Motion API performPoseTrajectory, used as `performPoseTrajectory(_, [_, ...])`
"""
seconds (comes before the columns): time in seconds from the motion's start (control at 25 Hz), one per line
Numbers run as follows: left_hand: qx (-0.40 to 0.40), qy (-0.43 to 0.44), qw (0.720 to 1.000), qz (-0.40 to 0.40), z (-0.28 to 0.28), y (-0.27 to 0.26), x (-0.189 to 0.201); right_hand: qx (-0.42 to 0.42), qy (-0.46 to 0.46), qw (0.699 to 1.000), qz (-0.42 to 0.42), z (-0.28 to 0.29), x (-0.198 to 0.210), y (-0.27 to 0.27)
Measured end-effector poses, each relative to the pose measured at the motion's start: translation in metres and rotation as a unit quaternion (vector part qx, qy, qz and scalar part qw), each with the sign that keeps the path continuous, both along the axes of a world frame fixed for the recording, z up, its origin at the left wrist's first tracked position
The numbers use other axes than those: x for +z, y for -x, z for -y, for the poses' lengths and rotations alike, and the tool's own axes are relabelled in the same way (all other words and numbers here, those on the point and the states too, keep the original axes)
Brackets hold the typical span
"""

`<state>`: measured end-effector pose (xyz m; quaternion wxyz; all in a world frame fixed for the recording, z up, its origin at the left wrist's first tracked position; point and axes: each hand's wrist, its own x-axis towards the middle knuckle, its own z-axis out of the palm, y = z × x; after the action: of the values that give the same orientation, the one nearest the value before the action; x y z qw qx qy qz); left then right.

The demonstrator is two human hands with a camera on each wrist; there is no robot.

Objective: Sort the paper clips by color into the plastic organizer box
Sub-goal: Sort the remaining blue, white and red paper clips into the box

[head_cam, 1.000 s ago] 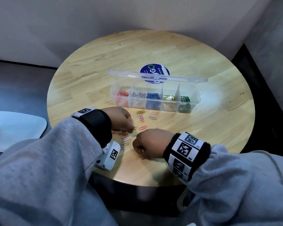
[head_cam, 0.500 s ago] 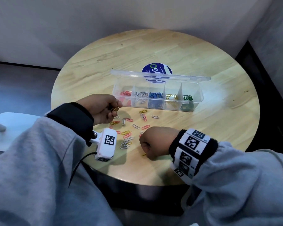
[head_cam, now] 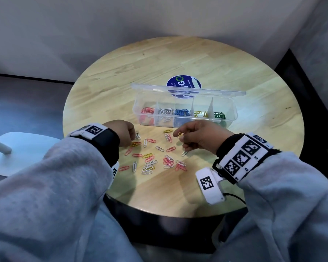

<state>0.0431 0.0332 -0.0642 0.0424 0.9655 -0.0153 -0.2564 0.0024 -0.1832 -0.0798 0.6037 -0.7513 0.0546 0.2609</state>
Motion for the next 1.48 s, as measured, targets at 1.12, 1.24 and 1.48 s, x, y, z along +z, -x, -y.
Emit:
performPoseTrajectory(1.12, [0.018, 0.036, 0.998, -0.052, 0.002, -0.003, -0.024, -0.047, -0.031, 0.995, -0.083, -0.008, -0.01, -0.007])
performPoseTrajectory(1.24, [0.042, 0.098, 0.991, -0.085, -0.004, -0.006, -0.019, -0.069, -0.094, 0.987, -0.112, -0.01, -0.006, -0.007])
performPoseTrajectory(1.48, [0.055, 0.182, 0.975, -0.115, -0.004, -0.007, -0.022, -0.052, -0.058, 0.992, -0.096, -0.014, -0.009, -0.006])
